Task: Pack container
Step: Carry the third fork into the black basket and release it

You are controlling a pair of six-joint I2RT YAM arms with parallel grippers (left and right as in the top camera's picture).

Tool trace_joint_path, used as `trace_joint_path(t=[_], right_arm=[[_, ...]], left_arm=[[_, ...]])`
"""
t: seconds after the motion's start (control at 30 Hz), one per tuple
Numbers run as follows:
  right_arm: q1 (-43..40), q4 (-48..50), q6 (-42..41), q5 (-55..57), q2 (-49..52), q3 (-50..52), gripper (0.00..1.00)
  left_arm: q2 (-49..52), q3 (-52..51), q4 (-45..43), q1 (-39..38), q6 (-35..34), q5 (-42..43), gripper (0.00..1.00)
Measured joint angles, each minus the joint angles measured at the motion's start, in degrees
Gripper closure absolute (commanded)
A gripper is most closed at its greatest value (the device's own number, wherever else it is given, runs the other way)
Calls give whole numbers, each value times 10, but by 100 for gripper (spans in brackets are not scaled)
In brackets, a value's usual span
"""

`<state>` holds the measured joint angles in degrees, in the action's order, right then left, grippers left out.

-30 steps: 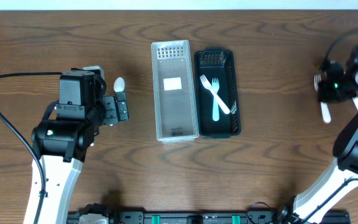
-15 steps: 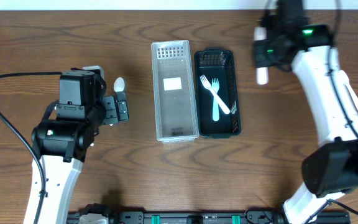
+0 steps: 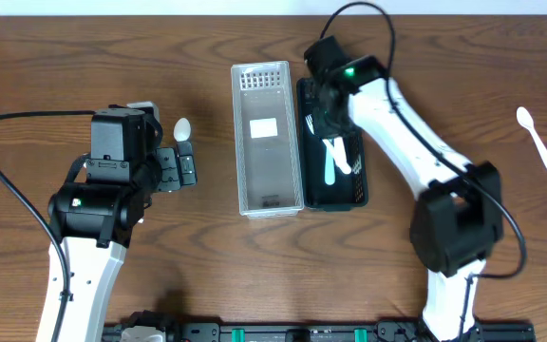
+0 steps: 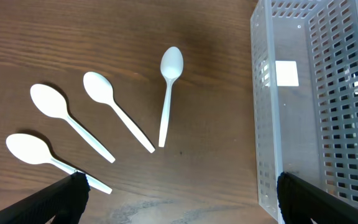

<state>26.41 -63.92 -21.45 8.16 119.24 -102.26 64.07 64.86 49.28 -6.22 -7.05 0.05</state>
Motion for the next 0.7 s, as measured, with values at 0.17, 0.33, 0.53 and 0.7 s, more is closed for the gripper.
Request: trace_joint_path(t=[0.17, 0.33, 0.53, 0.7], right_arm=[[1, 10, -9, 7, 23, 1, 38], [1, 20, 34, 9, 22, -1, 19], [-13, -25, 114, 51, 17, -94, 6], [-96, -25, 202, 84, -11, -208, 5]], left_arm=[[0, 0, 0, 0, 0, 0, 2], [0, 0, 0, 0, 0, 0, 2], [0, 0, 0, 0, 0, 0, 2], [0, 0, 0, 0, 0, 0, 2]])
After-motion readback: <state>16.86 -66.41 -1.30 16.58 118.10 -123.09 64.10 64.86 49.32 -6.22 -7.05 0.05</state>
